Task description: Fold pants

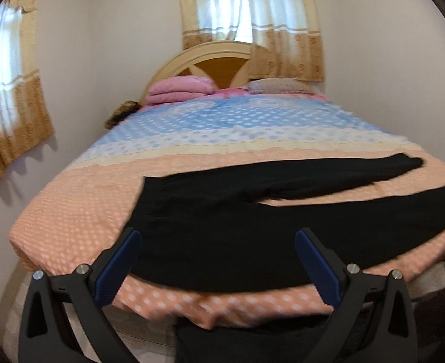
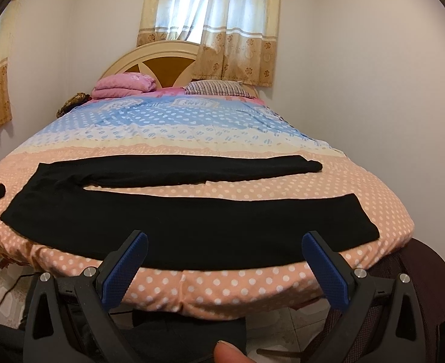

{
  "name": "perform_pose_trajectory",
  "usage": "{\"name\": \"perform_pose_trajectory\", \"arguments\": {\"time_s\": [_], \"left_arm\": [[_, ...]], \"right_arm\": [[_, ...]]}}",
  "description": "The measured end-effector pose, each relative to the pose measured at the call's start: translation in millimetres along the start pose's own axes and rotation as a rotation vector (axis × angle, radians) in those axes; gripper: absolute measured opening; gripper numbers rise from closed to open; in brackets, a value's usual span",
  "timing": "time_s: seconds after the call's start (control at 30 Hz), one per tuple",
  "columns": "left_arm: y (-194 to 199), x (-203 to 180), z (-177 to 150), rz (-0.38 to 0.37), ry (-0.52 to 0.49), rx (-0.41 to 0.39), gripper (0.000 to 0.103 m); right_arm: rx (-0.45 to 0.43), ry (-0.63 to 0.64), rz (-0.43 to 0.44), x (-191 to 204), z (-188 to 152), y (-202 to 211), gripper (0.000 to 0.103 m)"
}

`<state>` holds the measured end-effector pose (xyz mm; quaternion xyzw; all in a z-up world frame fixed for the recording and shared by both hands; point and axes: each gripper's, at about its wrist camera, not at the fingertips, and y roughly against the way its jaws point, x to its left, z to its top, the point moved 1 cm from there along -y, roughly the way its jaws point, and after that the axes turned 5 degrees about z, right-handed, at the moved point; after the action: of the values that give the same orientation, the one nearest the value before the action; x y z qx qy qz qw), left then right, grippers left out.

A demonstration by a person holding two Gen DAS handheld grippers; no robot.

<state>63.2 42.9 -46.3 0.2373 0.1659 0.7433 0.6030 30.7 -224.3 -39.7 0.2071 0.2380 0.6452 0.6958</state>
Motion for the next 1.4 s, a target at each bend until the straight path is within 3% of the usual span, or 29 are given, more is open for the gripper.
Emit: {"name": "perform_pose_trajectory", "arguments": {"time_s": [0.13,0.3,0.43,0.53,0.67,0.8,1.0,1.2,1.27,1.4], "left_arm": [[-49,24,13,0.080,0.010,0.025,0.103],[-117,52,24,0.186,-0.005,0.090,0.103],[-162,72,32,0.265,-0.014,0.136,0.103],[-192,84,38,0.272,-0.007,0.179,0.103],[-227,91,49,0.267,-0.011,0.232,0.103],[-252,94,57,0.236,0.002,0.273,0.103],[-287,104,60,0.199,0.047,0.339,0.103],[-304,108,62,0.141,0.070,0.380,0.095],[-309,105,62,0.120,0.056,0.391,0.086],[-321,104,61,0.100,0.055,0.422,0.085]], "right_arm": [[0.012,0.031,0.015,-15,10,-32,0.102],[0.095,0.079,-0.027,-36,25,-89,0.102],[0.141,0.038,-0.042,-65,37,-128,0.102],[0.135,-0.007,-0.044,-84,47,-148,0.102],[0.137,-0.057,-0.046,-105,60,-167,0.098],[0.157,-0.060,-0.059,-120,72,-183,0.085],[0.184,-0.085,-0.093,-149,93,-207,0.083],[0.235,-0.203,-0.092,-198,112,-246,0.078],[0.243,-0.212,-0.118,-211,117,-259,0.077],[0.278,-0.256,-0.115,-235,125,-283,0.076]]}}
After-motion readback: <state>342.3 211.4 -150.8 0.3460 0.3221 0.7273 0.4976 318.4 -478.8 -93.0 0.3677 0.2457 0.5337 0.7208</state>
